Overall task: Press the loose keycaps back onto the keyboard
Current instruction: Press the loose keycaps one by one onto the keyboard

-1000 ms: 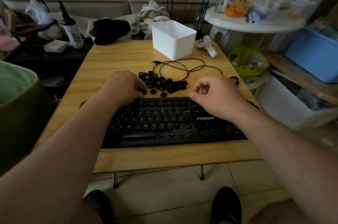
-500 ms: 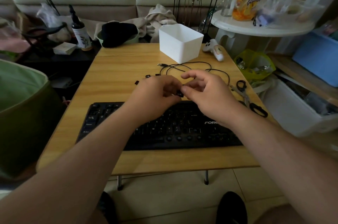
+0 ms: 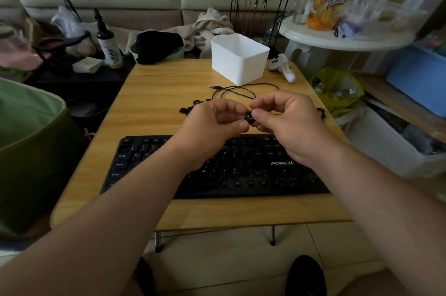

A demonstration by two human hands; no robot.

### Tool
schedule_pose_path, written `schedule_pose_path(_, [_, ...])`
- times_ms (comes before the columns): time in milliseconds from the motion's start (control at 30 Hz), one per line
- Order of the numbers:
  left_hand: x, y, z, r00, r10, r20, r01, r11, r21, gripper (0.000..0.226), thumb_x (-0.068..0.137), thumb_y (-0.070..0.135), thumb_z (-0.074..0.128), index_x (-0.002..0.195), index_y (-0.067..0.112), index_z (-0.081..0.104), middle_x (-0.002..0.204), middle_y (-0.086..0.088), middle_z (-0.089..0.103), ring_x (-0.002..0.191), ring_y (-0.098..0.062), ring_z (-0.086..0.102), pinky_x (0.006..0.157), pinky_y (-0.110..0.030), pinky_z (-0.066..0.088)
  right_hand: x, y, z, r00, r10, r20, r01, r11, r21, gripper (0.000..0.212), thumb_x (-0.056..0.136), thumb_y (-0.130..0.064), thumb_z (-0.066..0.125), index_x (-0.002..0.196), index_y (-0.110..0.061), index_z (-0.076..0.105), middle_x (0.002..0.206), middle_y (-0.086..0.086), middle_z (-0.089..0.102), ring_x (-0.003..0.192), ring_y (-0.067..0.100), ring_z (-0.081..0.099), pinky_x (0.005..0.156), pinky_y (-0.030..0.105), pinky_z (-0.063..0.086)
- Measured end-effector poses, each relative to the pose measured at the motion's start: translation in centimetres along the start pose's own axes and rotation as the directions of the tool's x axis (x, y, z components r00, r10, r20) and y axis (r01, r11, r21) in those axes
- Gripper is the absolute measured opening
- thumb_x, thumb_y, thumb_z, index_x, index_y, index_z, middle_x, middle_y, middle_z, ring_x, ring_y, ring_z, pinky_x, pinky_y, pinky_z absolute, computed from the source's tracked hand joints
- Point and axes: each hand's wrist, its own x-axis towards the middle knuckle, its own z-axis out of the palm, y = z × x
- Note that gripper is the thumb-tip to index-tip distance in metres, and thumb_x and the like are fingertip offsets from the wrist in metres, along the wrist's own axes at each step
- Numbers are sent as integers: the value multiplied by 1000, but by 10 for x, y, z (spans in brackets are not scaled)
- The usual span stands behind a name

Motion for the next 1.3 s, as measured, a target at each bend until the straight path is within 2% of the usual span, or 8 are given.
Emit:
schedule_pose_path(300, [-1, 2, -1, 1000, -10, 0, 10, 1000, 15, 15, 96, 4, 70, 107, 14, 73, 98, -8, 80, 93, -19, 74, 86, -31, 60, -2, -3, -2, 998, 24, 53, -24, 1000, -3, 31, 88, 9, 73, 98, -19, 79, 100, 10, 76, 87, 23, 76, 77, 26, 59])
schedule_pose_path(500, [1, 5, -5, 996, -83, -6, 83, 997, -3, 12, 102, 11, 65, 107, 11, 75, 90, -6, 77, 81, -14, 70, 78, -29, 56, -2, -5, -1, 999, -8, 50, 19, 975, -222, 27, 87, -4, 80, 102, -26, 79, 95, -2, 77, 88, 13, 76, 88, 35, 62])
schedule_pose_path(633, [2, 11, -19, 996, -70, -47, 72, 997, 38, 10, 101, 10, 65, 105, 9, 74, 82, -5, 75, 75, -14, 67, 73, -27, 55, -3, -11, 11, 988, -133, 73, 151, 897, -416, 24, 86, -17, 84, 106, -29, 79, 88, -15, 75, 83, 1, 70, 82, 27, 61])
schedule_pose_path(833, [-3, 21, -44, 999, -23, -32, 27, 993, 113, 11, 98, 9, 69, 109, 12, 68, 80, -8, 73, 72, -14, 66, 70, -26, 54, 3, -18, 33, 942, -312, 125, 332, 805, -492, 20, 83, -19, 83, 102, -25, 81, 81, -14, 74, 73, 0, 69, 72, 24, 59])
schedule_pose_path(1000, [-12, 23, -62, 999, -20, -29, 26, 974, 224, 17, 97, 11, 71, 114, 14, 67, 82, -7, 76, 75, -13, 68, 76, -30, 56, 10, -19, 49, 836, -465, 292, 532, 557, -637, 14, 82, -25, 77, 93, -18, 80, 78, -1, 70, 70, 17, 63, 64, 35, 54])
schedule_pose_path(1100, [-19, 22, -72, 998, -53, -21, 56, 966, 251, 20, 97, 15, 71, 117, 17, 68, 95, -12, 78, 81, -15, 70, 86, -39, 60, 14, -18, 59, 826, -448, 342, 550, 508, -662, 16, 82, -32, 70, 89, -20, 78, 73, -1, 65, 66, 20, 58, 58, 36, 51])
schedule_pose_path(1200, [-25, 23, -84, 997, -74, -9, 72, 933, 353, 22, 98, 19, 71, 120, 23, 67, 96, -3, 80, 88, -17, 74, 94, -46, 59, 18, -18, 66, 836, -395, 381, 545, 511, -665, 19, 82, -36, 70, 91, -23, 79, 74, -3, 65, 68, 18, 59, 61, 37, 53])
schedule_pose_path(1300, [-30, 21, -97, 997, -70, -35, 78, 846, 528, 21, 98, 28, 71, 116, 37, 68, 96, 11, 78, 83, -4, 71, 77, -28, 57, 24, -22, 65, 879, -196, 434, 467, 531, -707, 17, 84, -36, 75, 99, -30, 80, 80, -12, 68, 75, 11, 63, 71, 36, 57])
